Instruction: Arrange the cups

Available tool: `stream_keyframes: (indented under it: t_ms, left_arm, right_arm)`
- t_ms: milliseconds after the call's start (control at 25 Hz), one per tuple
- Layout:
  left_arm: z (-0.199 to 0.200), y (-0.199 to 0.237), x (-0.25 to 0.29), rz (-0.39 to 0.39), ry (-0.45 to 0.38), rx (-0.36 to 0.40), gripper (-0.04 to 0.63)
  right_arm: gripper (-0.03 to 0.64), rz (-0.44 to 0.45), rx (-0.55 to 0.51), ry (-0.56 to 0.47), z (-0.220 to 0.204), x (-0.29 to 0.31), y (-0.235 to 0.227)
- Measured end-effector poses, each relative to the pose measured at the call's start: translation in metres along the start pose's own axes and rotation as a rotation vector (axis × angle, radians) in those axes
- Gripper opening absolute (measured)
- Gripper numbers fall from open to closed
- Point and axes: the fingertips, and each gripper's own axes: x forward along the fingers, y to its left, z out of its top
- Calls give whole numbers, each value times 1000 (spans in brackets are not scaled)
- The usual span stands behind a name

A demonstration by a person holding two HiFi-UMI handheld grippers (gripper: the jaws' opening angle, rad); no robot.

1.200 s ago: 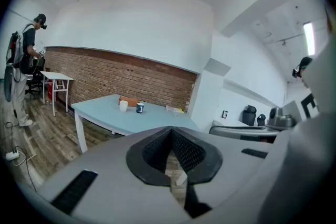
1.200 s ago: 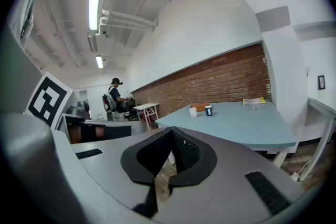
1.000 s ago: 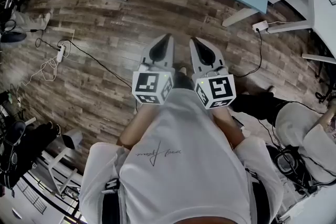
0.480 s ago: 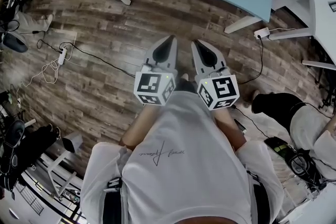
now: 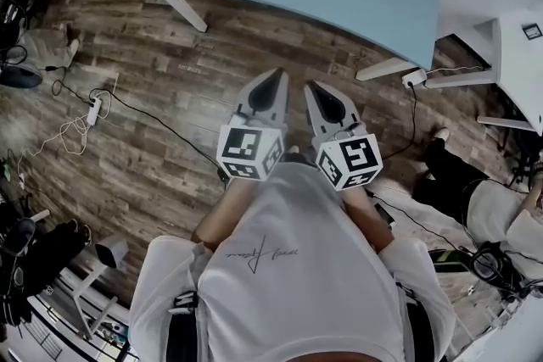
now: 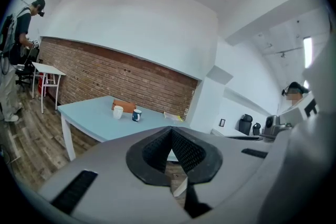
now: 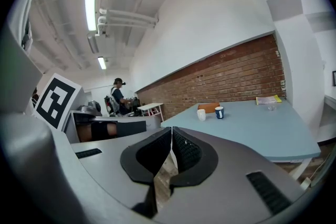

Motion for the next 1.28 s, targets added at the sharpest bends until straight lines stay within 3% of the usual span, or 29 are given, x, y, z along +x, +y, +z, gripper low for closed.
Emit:
stream_keyframes:
  t_ms: [760, 1280]
  left_arm:
    - [52, 102, 57, 22, 9, 14, 6]
    - [75, 132, 71, 18, -30, 22, 6]
  right_arm:
    - [21, 27, -8, 4, 38, 124, 0]
    - [21, 30, -18, 8, 51, 160, 3]
